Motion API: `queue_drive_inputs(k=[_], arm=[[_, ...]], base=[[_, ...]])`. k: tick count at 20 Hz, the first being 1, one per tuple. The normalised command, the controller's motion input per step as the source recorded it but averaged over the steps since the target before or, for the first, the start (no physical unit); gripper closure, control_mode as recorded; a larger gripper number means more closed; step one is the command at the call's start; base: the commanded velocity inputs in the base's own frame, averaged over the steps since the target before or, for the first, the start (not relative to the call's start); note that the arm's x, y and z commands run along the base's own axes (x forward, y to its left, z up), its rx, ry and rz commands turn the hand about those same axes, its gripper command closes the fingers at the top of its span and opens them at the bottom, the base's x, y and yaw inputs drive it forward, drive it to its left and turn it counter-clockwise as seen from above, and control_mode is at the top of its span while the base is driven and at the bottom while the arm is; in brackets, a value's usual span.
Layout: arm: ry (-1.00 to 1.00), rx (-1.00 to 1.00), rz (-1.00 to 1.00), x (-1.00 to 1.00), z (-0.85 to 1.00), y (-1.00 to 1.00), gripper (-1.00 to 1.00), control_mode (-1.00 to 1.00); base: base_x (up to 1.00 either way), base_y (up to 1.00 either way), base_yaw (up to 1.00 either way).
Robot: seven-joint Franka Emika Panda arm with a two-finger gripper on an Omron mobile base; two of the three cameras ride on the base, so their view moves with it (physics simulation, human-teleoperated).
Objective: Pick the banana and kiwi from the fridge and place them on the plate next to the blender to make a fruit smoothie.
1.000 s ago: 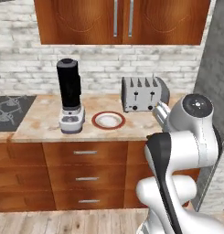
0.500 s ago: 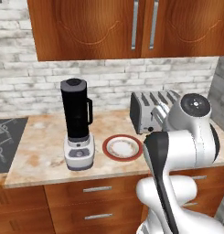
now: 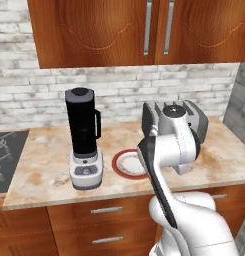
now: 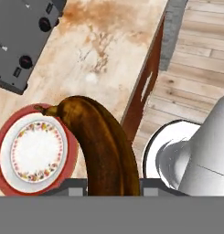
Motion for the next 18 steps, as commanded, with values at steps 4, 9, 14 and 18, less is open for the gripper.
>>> queue_drive_inputs(k=[4, 9, 14, 18], arm=[[0.20, 0.00, 0.11, 0.79, -0.94, 0.09, 1.00, -1.00], [0.13, 0.00, 0.08, 0.82, -0.46, 0.05, 1.00, -1.00], [0.04, 0.00, 0.00, 0.74, -0.22, 0.25, 1.00, -1.00], [0.00, 0.00, 0.07, 0.71, -0.47, 0.13, 1.00, -1.00]], base=[[0.00, 0.00, 0.00], [0.00, 0.00, 0.00], [0.00, 0.00, 0.00], [0.00, 0.00, 0.00]])
